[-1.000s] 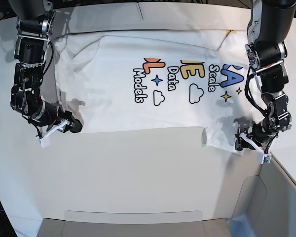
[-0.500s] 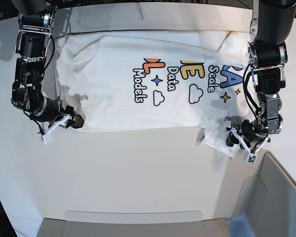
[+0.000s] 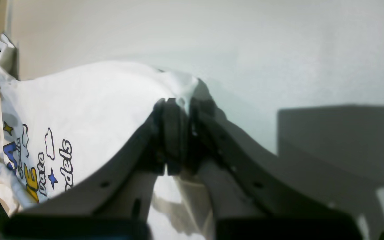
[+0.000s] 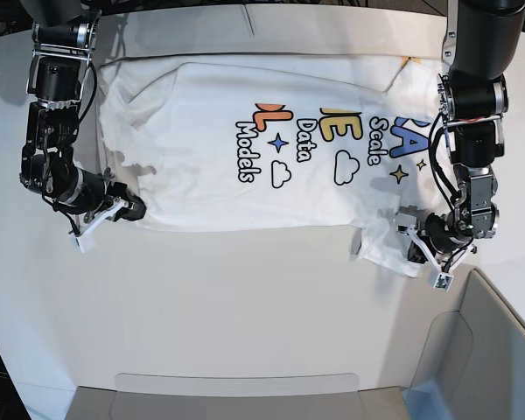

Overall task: Layout the t-shirt on the table in an organized manner, then fold the t-shirt properly
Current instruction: 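Grasp the hem corners with the right and left grippers, then lift the hem with both grippers and fold it over onto the collar fold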

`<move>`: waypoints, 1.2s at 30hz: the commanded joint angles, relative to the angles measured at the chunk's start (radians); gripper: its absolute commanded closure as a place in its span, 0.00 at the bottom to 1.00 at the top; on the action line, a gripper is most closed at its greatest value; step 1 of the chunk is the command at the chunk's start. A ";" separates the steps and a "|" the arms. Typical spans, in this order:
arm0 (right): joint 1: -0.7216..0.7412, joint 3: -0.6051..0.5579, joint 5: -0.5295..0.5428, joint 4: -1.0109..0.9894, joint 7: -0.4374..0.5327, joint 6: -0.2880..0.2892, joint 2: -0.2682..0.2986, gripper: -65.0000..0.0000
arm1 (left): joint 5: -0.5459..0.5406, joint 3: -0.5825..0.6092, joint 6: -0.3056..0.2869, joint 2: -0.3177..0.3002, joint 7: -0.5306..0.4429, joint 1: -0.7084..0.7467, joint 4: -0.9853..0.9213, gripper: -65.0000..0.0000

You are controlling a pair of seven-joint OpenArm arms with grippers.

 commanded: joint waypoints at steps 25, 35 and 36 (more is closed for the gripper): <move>-0.030 -0.004 -0.049 0.208 -0.079 -0.019 0.004 1.00 | 0.019 -0.238 -0.003 -0.014 0.112 -0.010 0.043 1.00; -0.053 -0.005 -0.049 0.274 -0.079 -0.019 0.006 1.00 | 0.018 -0.241 -0.003 -0.009 0.312 0.211 0.613 1.00; -0.059 -0.005 -0.049 0.296 -0.079 -0.020 0.006 1.00 | 0.018 -0.242 -0.003 -0.009 0.326 0.231 0.649 1.00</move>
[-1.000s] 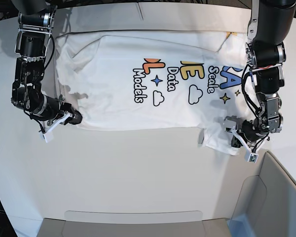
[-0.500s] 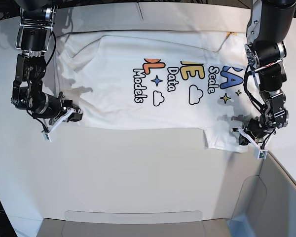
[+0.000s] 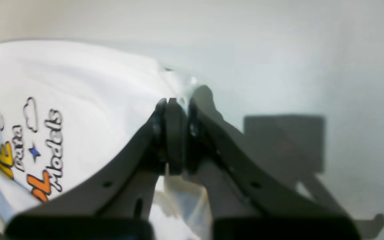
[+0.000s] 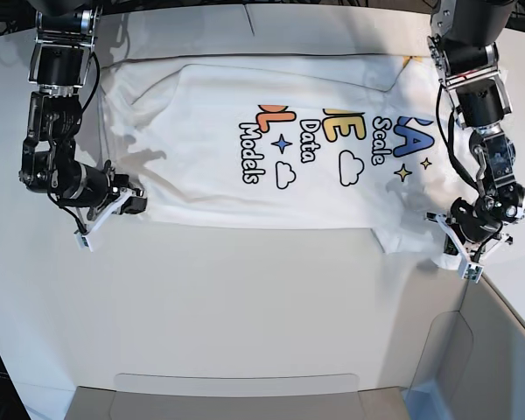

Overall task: Layout the t-shirt on the table in an organized manner, then fold the t-shirt properly
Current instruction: 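Lift the hem with both grippers and fold it over onto the collar fold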

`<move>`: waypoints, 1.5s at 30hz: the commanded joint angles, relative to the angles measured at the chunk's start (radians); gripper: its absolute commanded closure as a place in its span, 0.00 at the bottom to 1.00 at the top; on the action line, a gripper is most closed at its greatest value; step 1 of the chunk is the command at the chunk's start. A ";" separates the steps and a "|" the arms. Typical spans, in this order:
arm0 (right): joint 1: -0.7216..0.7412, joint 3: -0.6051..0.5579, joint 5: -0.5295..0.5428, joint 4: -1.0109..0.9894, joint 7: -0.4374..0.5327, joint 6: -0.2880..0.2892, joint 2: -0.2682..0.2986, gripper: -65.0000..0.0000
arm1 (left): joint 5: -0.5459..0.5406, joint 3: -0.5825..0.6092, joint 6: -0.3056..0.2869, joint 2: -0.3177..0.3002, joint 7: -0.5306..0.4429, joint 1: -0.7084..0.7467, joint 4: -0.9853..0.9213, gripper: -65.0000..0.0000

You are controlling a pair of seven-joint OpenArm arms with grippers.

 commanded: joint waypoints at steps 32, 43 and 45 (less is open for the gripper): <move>-0.217 0.016 0.018 0.357 0.010 0.006 0.022 1.00 | -0.003 -0.263 0.005 0.012 0.240 0.333 0.520 1.00; -0.248 0.112 0.021 0.406 0.010 0.006 0.005 1.00 | -0.003 -0.271 0.005 0.027 0.240 0.451 0.568 1.00; -0.251 0.128 0.021 0.409 0.010 0.006 0.002 1.00 | -0.003 -0.273 0.005 0.029 0.240 0.451 0.571 1.00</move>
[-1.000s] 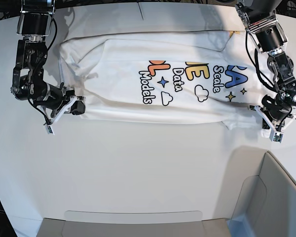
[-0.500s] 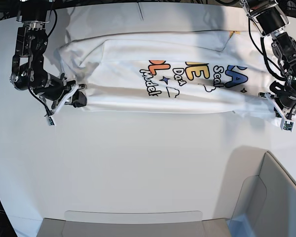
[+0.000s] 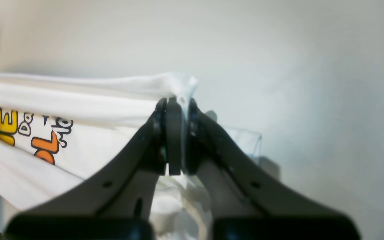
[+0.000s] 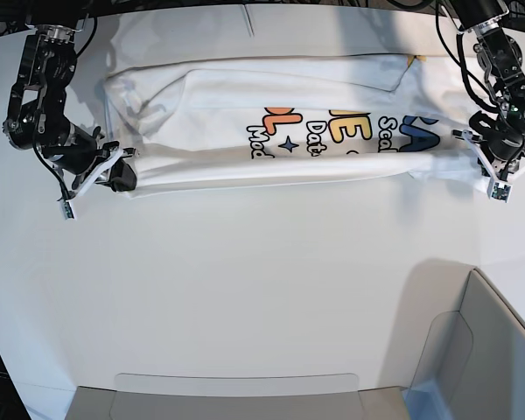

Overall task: Layout the t-shirt on the table in an organized manner, then fold the t-shirt properly
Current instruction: 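Lift the hem with both grippers and fold it over onto the collar fold, then hold the folded strip ends with both grippers and pull them apart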

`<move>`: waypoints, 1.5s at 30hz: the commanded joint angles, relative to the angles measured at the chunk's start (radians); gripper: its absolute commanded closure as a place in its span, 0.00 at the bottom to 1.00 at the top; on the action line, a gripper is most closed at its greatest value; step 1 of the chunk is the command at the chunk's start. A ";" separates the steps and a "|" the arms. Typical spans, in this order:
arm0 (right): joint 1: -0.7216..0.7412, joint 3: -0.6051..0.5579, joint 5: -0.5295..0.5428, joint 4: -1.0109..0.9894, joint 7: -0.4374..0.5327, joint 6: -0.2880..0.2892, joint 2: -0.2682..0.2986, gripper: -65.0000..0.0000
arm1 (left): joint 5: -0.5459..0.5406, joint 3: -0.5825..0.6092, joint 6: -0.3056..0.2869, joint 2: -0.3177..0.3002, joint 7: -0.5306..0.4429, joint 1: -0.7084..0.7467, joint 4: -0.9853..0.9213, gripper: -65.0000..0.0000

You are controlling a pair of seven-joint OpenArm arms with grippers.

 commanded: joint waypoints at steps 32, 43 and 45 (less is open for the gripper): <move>-0.159 0.010 0.003 0.108 0.019 0.011 0.013 1.00 | 0.008 -0.069 0.008 0.013 0.043 0.149 0.174 1.00; -0.225 0.041 0.005 0.179 0.018 0.011 0.010 1.00 | 0.008 -0.078 0.008 0.038 0.043 0.194 0.174 1.00; -0.235 0.072 0.005 0.196 0.018 0.013 0.005 1.00 | 0.008 -0.080 0.008 0.039 0.043 0.194 0.174 1.00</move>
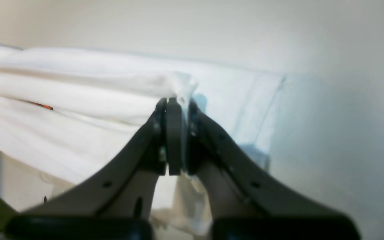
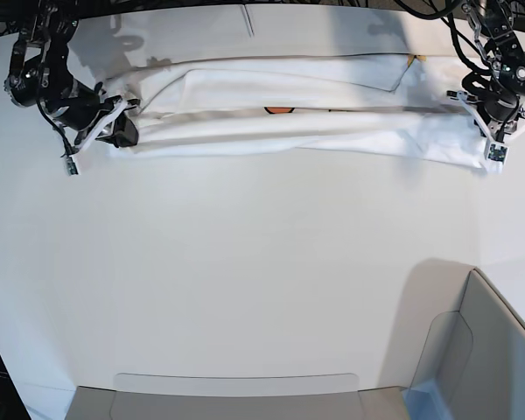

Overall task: Layout the t-shirt on the table in an organized manner, then fold the t-shirt properly
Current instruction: 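Hold the folded strip ends with both grippers and pull them apart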

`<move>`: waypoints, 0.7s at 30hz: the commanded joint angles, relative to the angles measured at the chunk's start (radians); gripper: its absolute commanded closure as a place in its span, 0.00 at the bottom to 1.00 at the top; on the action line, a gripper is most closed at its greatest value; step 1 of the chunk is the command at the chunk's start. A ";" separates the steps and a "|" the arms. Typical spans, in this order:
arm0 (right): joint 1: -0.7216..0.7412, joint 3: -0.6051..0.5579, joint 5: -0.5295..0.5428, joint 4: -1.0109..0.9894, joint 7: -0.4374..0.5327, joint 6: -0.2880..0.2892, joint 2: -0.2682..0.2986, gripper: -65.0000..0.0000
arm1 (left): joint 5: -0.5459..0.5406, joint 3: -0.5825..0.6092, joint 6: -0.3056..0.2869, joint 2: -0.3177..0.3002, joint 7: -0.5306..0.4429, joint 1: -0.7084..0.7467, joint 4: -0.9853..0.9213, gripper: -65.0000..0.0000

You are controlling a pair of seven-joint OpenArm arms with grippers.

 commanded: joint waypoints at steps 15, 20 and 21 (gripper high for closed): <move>-0.038 0.005 0.002 -0.074 0.010 0.005 0.021 1.00 | 0.013 0.007 0.006 -0.017 0.032 0.017 -0.100 1.00; -0.044 0.005 0.000 -0.107 0.010 0.005 0.022 1.00 | 0.013 0.044 0.006 -0.019 0.035 0.017 -0.117 1.00; -0.045 0.005 0.000 -0.107 0.010 0.005 0.021 1.00 | 0.013 0.044 0.006 -0.017 0.035 0.017 -0.117 1.00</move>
